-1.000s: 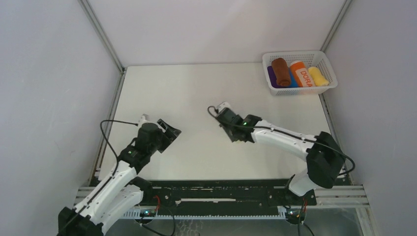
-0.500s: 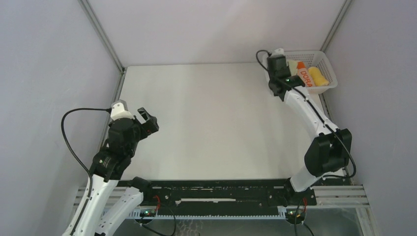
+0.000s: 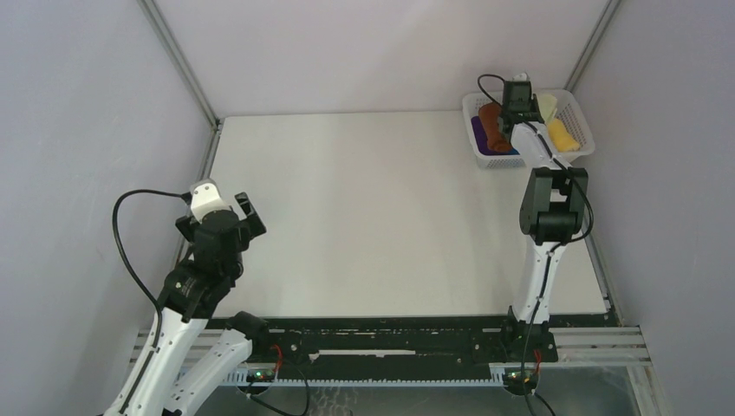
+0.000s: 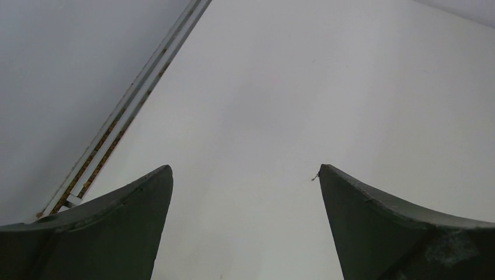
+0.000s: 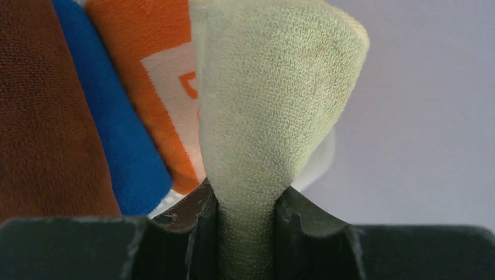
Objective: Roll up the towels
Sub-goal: Place the towel in the bin, then reset both arms
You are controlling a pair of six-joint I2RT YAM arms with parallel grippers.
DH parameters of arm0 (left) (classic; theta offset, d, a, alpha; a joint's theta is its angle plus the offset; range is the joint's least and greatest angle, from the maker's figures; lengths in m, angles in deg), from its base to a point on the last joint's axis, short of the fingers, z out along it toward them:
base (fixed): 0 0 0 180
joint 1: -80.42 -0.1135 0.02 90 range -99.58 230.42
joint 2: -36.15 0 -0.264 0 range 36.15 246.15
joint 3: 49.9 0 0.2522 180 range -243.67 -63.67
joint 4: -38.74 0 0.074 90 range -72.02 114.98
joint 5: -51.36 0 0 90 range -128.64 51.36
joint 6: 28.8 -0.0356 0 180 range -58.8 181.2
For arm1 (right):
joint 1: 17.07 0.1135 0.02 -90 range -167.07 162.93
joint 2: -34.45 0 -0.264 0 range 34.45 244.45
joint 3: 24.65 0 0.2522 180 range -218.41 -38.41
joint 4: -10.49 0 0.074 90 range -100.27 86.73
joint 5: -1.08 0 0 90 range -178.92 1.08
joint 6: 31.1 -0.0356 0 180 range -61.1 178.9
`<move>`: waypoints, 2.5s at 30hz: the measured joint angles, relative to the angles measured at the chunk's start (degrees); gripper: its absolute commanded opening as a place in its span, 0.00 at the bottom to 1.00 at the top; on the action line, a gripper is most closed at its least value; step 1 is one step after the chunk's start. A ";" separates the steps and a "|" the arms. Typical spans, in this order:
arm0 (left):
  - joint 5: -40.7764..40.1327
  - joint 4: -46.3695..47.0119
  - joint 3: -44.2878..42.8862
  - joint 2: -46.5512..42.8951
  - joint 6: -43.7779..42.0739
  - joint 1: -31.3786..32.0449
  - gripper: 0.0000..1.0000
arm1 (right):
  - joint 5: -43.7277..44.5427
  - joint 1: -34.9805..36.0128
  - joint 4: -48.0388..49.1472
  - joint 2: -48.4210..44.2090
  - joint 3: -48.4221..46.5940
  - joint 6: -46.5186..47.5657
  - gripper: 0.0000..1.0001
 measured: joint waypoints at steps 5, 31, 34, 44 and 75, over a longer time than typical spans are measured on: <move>-2.36 0.37 0.07 0.11 -0.59 0.04 1.00 | -3.06 -0.46 0.02 6.73 -3.80 1.84 0.06; -3.96 1.09 0.17 1.11 -0.90 -0.09 1.00 | -30.60 -5.11 -13.27 14.08 -15.21 0.98 0.16; -3.93 1.16 0.22 0.83 -0.90 -0.09 1.00 | -31.30 -5.25 -12.79 13.94 -14.60 1.03 0.23; -3.91 1.25 0.26 -0.17 -0.90 -0.09 1.00 | -31.01 -5.27 -11.43 12.00 -11.67 0.42 0.61; 3.96 1.20 0.94 -9.62 -0.44 -0.02 1.00 | -32.20 -5.09 -9.46 -36.30 30.64 -20.44 0.92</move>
